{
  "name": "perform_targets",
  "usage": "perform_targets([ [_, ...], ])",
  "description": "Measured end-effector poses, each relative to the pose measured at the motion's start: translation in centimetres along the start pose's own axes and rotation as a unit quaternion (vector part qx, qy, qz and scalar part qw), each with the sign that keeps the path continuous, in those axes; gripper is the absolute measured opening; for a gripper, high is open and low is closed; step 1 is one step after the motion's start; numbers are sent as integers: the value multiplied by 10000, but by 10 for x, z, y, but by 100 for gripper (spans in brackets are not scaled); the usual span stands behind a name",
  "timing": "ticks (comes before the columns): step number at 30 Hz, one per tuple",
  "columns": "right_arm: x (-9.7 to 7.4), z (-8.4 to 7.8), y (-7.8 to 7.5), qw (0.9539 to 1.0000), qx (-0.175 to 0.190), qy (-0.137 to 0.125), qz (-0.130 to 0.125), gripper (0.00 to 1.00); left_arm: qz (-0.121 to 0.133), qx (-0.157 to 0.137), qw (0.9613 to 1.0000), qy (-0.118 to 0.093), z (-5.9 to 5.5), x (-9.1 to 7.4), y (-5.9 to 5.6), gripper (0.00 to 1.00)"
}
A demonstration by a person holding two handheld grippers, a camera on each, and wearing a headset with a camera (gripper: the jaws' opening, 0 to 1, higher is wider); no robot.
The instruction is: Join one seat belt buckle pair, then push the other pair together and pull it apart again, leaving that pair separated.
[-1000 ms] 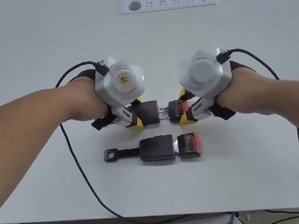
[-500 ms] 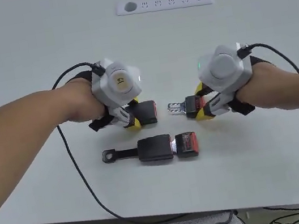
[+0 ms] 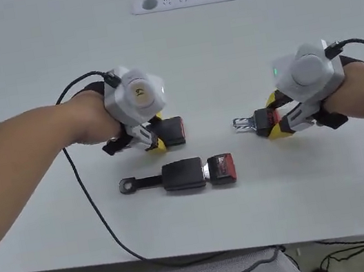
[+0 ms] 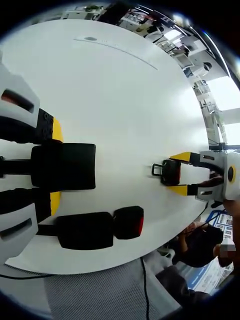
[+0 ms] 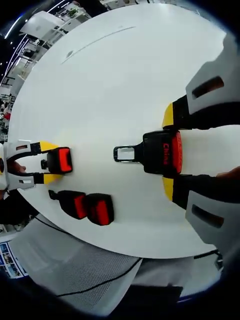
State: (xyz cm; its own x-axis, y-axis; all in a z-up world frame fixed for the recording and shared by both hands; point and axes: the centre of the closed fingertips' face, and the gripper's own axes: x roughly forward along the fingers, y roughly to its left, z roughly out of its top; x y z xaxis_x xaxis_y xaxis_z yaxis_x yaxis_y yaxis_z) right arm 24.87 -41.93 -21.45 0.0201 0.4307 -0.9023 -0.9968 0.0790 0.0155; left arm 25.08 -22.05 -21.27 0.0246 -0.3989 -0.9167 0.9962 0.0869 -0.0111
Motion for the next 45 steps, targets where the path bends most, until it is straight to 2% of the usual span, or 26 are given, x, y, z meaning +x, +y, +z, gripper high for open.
perform_targets([
  [6, -4, -8, -1, 10000, -50, 82, -3, 33, 6, -12, 10000, -12, 3, -1, -1, 34],
  [9, -4, -6, 2, 9999, -92, 101, -9, 33, 2, 4, 10000, -36, 2, 0, -1, 34],
  [13, 0, -10, -3, 9999, -102, 106, -16, 34, 5, 22, 10000, -3, 1, 0, 1, 34],
  [17, -4, -7, 2, 9999, -96, 124, -34, 34, 34, 20, 10000, 5, -1, 1, 3, 34],
  [19, -2, -8, -2, 9998, -113, 145, -76, 34, 93, 9, 10000, -3, -1, 1, 5, 36],
  [26, -4, -3, 7, 9997, -74, 124, -194, 39, 430, 21, 9991, -56, 1, -3, 11, 45],
  [29, -9, 2, 5, 9996, 11, -1, -292, 40, 546, -43, 9982, -249, 6, -10, 10, 46],
  [31, -14, 5, 2, 9991, 66, -88, -413, 41, 604, -122, 9977, -266, 5, -15, 11, 48],
  [32, -16, 7, 0, 9984, 129, -131, -529, 43, 607, -188, 9974, -339, 6, -20, 9, 48],
  [36, -22, 10, -1, 9961, 349, -327, -738, 47, 663, -406, 9958, -490, 7, -32, 1, 52],
  [37, -23, 13, 0, 9939, 519, -493, -838, 50, 663, -438, 9954, -540, 6, -36, -4, 53],
  [38, -26, 16, 4, 9935, 526, -535, -859, 51, 678, -511, 9943, -636, 7, -39, -7, 53],
  [39, -28, 15, 9, 9927, 590, -573, -879, 52, 763, -611, 9914, -876, 11, -45, -9, 55],
  [42, -37, 19, 19, 9901, 688, -753, -963, 53, 850, -743, 9885, -1010, 8, -58, -20, 59],
  [43, -40, 18, 23, 9894, 726, -775, -987, 53, 886, -797, 9874, -1040, 3, -59, -24, 61],
  [44, -40, 18, 23, 9891, 745, -787, -997, 54, 898, -812, 9871, -1052, 3, -62, -29, 63],
  [45, -43, 19, 26, 9868, 862, -891, -1044, 54, 914, -883, 9864, -1047, 4, -66, -37, 64],
])
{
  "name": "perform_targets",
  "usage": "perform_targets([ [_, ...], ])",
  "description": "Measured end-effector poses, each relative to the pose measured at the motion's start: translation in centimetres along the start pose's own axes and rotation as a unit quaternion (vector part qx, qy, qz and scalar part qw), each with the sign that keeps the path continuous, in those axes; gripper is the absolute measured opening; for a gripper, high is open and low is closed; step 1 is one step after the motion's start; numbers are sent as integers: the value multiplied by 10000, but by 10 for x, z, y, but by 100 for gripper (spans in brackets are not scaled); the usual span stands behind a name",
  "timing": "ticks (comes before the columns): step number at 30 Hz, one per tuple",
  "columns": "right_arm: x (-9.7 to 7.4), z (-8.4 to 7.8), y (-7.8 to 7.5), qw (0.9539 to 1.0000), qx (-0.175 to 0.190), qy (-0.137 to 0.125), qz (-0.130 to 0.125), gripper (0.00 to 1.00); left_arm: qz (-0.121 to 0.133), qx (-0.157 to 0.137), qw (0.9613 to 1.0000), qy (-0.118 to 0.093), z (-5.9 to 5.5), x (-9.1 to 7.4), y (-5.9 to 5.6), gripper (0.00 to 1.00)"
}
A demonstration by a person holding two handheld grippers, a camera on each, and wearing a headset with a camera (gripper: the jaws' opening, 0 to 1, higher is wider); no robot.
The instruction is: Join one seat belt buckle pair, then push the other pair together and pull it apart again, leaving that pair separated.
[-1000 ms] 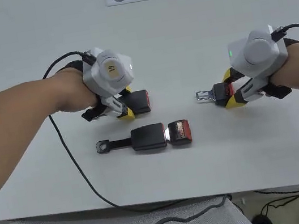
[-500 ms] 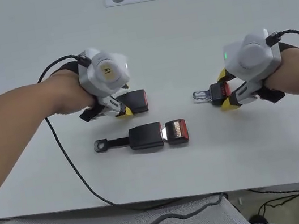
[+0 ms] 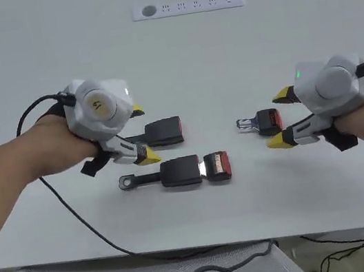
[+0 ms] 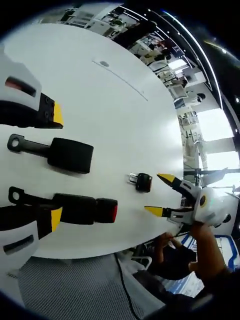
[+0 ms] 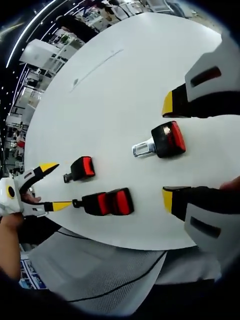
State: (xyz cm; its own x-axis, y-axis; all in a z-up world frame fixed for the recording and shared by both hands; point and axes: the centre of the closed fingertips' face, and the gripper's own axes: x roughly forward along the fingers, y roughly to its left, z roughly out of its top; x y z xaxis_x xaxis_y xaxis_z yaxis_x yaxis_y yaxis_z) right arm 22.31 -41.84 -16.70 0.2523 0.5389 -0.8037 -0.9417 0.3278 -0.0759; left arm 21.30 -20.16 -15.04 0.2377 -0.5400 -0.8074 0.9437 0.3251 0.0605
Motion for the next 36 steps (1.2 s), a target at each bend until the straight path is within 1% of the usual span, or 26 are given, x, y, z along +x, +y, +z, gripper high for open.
perform_targets([
  [1, -4, 3, 3, 10000, 36, -66, -7, 56, 12, -55, 10000, 9, -2, -3, -3, 66],
  [2, -9, 5, 7, 9999, 90, -138, -34, 56, 22, -103, 9999, -10, -7, -6, -5, 67],
  [3, -11, 4, 9, 9998, 92, -145, -61, 57, 12, -241, 9997, -6, -10, -9, -9, 66],
  [4, -15, 4, 11, 9997, 116, -187, -131, 58, -42, -523, 9986, 31, -11, -15, -18, 65],
  [5, -15, 4, 12, 9994, 198, -242, -126, 60, -38, -673, 9977, 38, -13, -18, -21, 66],
  [6, -18, 4, 16, 9989, 308, -323, -118, 62, 46, -709, 9975, 18, -17, -19, -20, 67],
  [7, -19, 3, 16, 9988, 306, -357, -155, 62, 90, -718, 9974, -14, -18, -22, -22, 69],
  [8, -21, 3, 17, 9985, 330, -394, -203, 63, 58, -663, 9978, -10, -19, -26, -25, 72],
  [10, -26, 3, 21, 9975, 448, -471, -265, 66, 171, -726, 9972, -18, -21, -32, -28, 77],
  [11, -29, 3, 21, 9966, 503, -547, -366, 68, 223, -800, 9965, -31, -23, -37, -29, 80],
  [12, -31, 4, 22, 9960, 540, -585, -417, 72, 237, -850, 9961, -56, -23, -39, -30, 82],
  [13, -35, 7, 25, 9953, 604, -611, -442, 74, 273, -886, 9957, -80, -24, -42, -31, 84],
  [14, -39, 7, 26, 9947, 645, -654, -461, 74, 390, -936, 9948, -113, -25, -47, -30, 87],
  [17, -44, 2, 28, 9933, 763, -694, -521, 76, 488, -1068, 9930, -145, -31, -57, -33, 90],
  [18, -48, 3, 30, 9925, 800, -721, -572, 77, 500, -1040, 9932, -153, -33, -60, -38, 90],
  [19, -50, 5, 34, 9922, 811, -742, -583, 78, 527, -1023, 9933, -135, -37, -62, -40, 92],
  [20, -50, 2, 32, 9917, 788, -775, -653, 81, 597, -1075, 9924, -58, -45, -64, -40, 95],
  [21, -49, 0, 31, 9915, 724, -812, -711, 83, 611, -1130, 9917, -27, -49, -65, -41, 97],
  [22, -51, 2, 34, 9913, 717, -831, -720, 84, 626, -1190, 9909, -27, -53, -66, -42, 99],
  [23, -57, 6, 40, 9909, 742, -848, -731, 85, 713, -1273, 9893, -48, -55, -69, -42, 100],
  [26, -58, 5, 41, 9898, 797, -897, -770, 88, 889, -1432, 9856, -109, -63, -75, -38, 100],
  [30, -64, 12, 45, 9875, 858, -1006, -862, 97, 995, -1548, 9828, -166, -63, -79, -40, 100],
  [31, -63, 11, 43, 9867, 884, -1032, -889, 99, 1035, -1568, 9820, -170, -64, -80, -40, 100],
  [33, -65, 12, 44, 9862, 882, -1050, -926, 100, 1098, -1617, 9805, -192, -64, -82, -40, 100],
  [35, -63, 11, 46, 9848, 1038, -1069, -895, 100, 1162, -1646, 9793, -199, -66, -83, -40, 100],
  [36, -63, 10, 48, 9849, 1071, -1049, -868, 100, 1185, -1701, 9781, -200, -69, -84, -39, 100],
])
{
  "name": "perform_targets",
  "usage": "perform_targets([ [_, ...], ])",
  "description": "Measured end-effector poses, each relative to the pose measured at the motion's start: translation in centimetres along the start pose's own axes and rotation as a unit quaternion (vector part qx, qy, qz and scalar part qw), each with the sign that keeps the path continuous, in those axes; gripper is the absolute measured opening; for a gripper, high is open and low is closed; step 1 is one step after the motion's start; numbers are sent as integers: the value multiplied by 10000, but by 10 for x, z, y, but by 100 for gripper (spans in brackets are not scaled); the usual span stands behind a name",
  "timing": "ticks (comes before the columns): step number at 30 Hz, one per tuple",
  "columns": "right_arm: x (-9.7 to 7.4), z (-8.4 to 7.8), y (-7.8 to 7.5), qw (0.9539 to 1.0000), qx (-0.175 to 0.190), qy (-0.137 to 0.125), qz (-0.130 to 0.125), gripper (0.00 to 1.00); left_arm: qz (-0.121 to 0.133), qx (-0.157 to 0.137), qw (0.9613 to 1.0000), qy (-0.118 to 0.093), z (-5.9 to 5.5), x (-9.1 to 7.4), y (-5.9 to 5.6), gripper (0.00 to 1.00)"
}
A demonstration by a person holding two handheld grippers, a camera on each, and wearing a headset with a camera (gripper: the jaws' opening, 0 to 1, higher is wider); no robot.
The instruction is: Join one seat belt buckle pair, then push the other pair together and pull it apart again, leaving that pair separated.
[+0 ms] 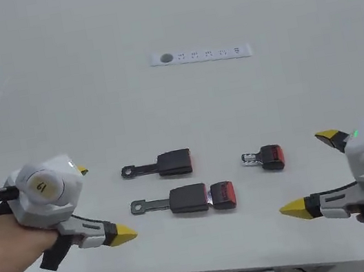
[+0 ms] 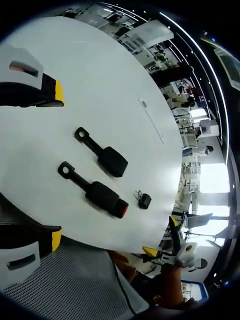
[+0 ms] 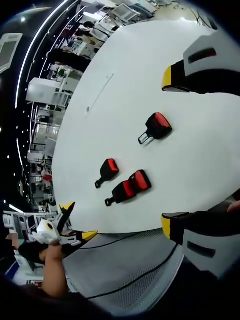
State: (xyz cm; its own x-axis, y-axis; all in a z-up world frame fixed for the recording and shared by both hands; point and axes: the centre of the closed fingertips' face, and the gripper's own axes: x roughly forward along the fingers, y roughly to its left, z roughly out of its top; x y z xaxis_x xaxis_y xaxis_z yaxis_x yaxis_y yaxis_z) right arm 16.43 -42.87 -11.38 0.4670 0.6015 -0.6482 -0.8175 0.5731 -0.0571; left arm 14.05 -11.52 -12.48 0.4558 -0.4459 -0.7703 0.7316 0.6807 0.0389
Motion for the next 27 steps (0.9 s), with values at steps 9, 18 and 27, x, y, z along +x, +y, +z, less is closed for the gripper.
perform_targets([
  [9, 0, -2, 4, 9999, 122, 24, -32, 100, 148, -106, 9998, -92, -6, -5, 5, 100],
  [18, 0, -2, 8, 10000, 45, 69, -28, 100, 165, -152, 9997, -127, -7, -5, 5, 100],
  [27, -1, -4, 8, 9998, 154, 36, -99, 100, 129, -231, 9995, -170, -7, -2, 1, 100],
])
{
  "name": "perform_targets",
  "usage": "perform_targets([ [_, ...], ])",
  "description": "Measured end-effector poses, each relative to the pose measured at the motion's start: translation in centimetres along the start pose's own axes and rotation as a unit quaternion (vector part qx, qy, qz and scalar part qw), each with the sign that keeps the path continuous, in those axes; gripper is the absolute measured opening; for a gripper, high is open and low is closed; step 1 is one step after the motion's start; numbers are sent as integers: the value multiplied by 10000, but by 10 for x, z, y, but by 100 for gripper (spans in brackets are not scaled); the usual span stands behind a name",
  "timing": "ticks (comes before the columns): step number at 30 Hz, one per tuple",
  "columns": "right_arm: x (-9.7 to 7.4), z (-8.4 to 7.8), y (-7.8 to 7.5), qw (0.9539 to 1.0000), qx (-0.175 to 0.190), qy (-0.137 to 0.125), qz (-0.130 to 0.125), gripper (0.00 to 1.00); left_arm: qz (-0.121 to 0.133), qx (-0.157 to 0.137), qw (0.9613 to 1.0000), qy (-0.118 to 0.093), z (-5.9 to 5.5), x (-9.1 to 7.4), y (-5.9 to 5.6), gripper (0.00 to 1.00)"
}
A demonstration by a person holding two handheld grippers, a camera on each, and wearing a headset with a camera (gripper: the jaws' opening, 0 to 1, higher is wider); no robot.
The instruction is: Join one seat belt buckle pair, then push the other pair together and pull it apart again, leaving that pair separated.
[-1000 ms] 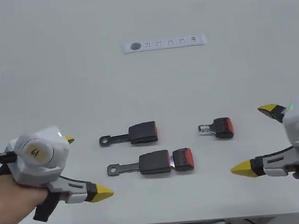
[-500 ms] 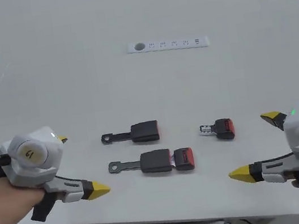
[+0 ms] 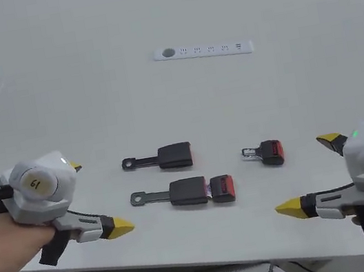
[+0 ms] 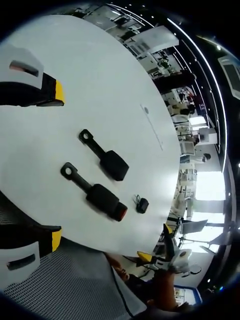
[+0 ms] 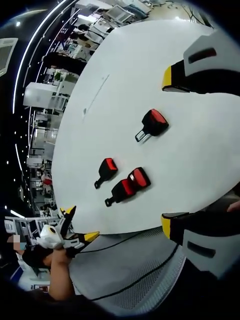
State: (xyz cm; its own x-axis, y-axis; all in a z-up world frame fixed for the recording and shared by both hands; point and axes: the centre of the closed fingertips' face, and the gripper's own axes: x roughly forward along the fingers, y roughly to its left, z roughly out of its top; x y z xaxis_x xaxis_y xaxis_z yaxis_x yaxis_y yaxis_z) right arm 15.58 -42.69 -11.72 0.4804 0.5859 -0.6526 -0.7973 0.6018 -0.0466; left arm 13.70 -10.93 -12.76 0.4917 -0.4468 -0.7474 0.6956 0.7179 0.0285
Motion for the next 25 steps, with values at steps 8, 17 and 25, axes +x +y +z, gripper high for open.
perform_targets([
  [8, -1, -1, 4, 10000, 72, 33, 19, 100, -41, -18, 10000, 20, -4, 3, -1, 100],
  [17, 2, -1, 4, 10000, 84, 45, 9, 100, -57, -17, 10000, 55, -7, 4, -3, 100],
  [25, 4, 2, 6, 9999, 127, 48, 2, 100, -49, -78, 9999, 78, -12, 5, 0, 100],
])
